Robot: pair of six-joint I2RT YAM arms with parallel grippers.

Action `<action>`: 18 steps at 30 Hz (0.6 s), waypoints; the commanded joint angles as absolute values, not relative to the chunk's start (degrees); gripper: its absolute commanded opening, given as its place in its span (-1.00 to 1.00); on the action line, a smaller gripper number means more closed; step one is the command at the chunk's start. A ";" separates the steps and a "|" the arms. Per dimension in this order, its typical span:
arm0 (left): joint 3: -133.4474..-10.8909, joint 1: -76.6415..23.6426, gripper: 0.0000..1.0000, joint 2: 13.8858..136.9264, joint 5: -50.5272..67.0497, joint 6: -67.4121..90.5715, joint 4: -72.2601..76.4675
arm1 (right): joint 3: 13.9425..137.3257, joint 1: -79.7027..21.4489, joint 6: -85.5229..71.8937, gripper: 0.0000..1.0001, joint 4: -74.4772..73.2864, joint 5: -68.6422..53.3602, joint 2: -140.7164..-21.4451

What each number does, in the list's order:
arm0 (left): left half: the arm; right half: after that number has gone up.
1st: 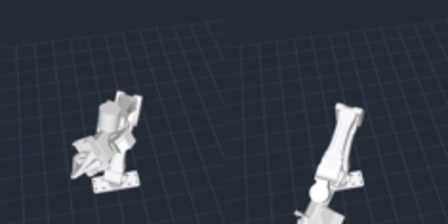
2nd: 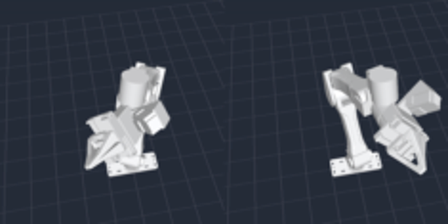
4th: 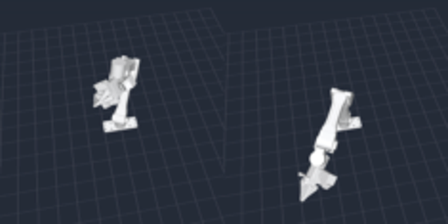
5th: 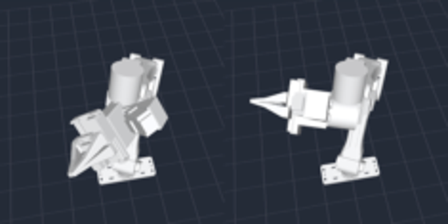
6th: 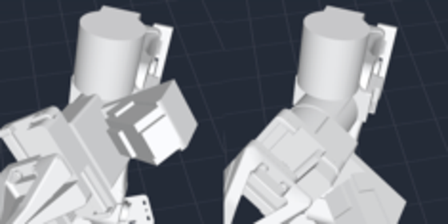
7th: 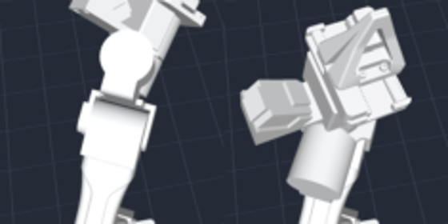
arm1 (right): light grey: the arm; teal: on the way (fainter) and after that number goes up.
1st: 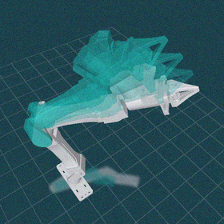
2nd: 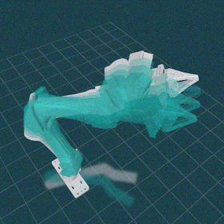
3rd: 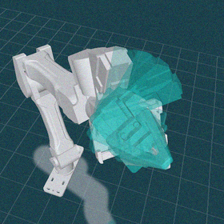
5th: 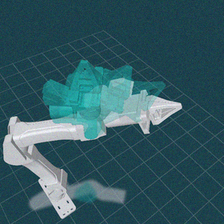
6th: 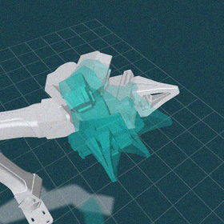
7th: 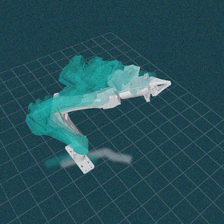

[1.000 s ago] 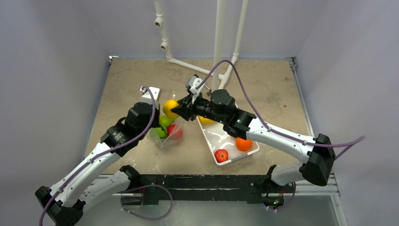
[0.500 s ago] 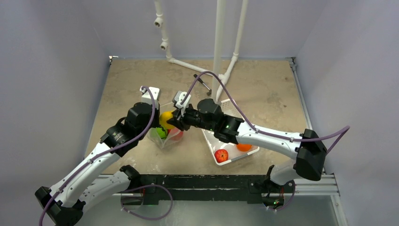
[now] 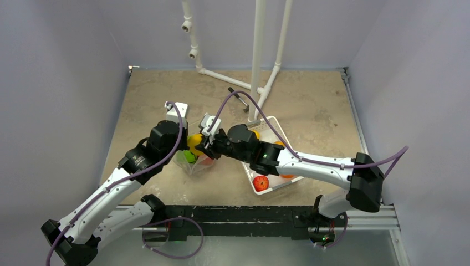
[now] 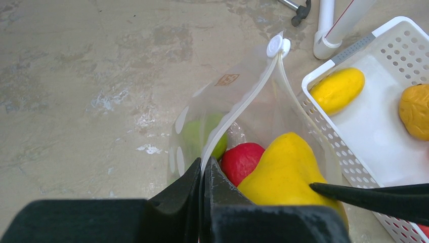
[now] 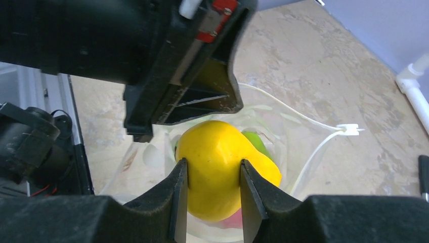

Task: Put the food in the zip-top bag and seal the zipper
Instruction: Place the fake fruit in the zipper food storage bag.

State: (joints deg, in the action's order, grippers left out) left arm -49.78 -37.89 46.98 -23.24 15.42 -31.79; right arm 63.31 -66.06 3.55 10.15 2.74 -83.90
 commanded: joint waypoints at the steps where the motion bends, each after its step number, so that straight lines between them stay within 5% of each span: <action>1: -49.80 -37.57 -1.00 46.05 -23.73 15.36 -29.32 | 65.19 -66.18 1.64 -0.66 10.63 8.99 -84.69; 10: -49.75 -37.55 -1.00 45.82 -23.82 15.29 -29.33 | 66.91 -66.07 -1.63 0.21 11.92 13.26 -87.07; 18: -49.75 -37.58 -1.00 45.63 -23.86 15.39 -29.36 | 67.25 -66.09 -4.40 0.43 11.92 16.40 -85.52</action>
State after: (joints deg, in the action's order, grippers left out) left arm -49.78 -37.89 46.59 -23.24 15.42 -31.79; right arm 64.69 -66.04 -2.00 10.31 12.97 -87.88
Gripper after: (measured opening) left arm 0.003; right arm 0.707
